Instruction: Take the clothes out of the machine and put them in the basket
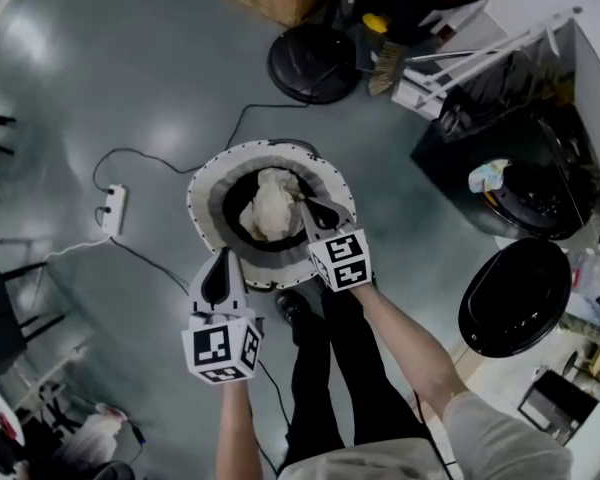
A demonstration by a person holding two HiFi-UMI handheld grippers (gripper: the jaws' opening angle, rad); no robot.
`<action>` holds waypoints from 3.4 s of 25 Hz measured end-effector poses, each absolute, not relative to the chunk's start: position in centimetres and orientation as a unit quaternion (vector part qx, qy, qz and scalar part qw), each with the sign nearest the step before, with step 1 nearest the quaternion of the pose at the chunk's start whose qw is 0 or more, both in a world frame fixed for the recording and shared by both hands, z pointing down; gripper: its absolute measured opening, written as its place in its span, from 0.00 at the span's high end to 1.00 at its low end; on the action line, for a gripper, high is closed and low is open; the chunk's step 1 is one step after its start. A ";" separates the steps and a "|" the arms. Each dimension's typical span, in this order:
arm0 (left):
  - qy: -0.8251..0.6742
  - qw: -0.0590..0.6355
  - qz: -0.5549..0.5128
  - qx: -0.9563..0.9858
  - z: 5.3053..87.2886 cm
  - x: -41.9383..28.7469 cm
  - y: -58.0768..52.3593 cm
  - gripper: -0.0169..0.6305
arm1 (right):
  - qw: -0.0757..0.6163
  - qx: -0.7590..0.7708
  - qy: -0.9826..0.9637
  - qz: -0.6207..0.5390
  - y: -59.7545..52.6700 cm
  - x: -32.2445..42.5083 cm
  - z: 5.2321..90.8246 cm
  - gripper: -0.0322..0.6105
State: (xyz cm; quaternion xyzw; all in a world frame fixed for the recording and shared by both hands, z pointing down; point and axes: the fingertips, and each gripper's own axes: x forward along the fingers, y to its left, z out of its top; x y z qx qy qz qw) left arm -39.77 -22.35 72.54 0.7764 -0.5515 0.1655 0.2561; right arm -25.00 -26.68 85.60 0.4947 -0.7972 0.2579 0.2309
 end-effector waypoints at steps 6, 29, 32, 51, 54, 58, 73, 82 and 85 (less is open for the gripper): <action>-0.493 0.236 0.174 0.819 72.3 -33.9 -23.2 0.95 | 0.183 0.566 -0.772 0.225 -24.8 -17.8 79.9 0.91; -0.323 0.199 0.214 0.900 72.0 -3.8 -15.8 0.95 | 0.144 0.777 -0.570 0.225 -7.6 19.3 77.0 0.91; -0.315 0.197 0.221 0.902 72.7 0.4 -14.5 0.95 | 0.136 0.786 -0.557 0.229 -6.3 23.4 77.3 0.91; -0.259 0.182 0.224 0.922 78.3 20.2 -13.5 0.95 | 0.116 0.808 -0.521 0.249 -6.5 39.0 86.1 0.91; -0.254 0.185 0.221 0.923 80.0 20.4 -13.9 0.95 | 0.120 0.813 -0.513 0.248 -7.1 39.3 87.9 0.91; -0.246 0.188 0.221 0.925 82.3 20.3 -14.7 0.95 | 0.124 0.818 -0.504 0.248 -8.8 39.6 90.3 0.91; -0.220 0.150 0.213 0.940 88.3 22.5 -19.1 0.95 | 0.118 0.809 -0.523 0.242 -17.6 44.2 97.7 0.51; -0.210 0.136 0.206 0.946 90.8 23.9 -20.4 0.95 | 0.061 0.827 -0.491 0.267 -21.3 48.2 101.2 0.29; -0.211 0.138 0.206 0.945 91.6 23.8 -20.8 0.95 | 0.045 0.825 -0.484 0.287 -22.0 48.5 103.0 0.29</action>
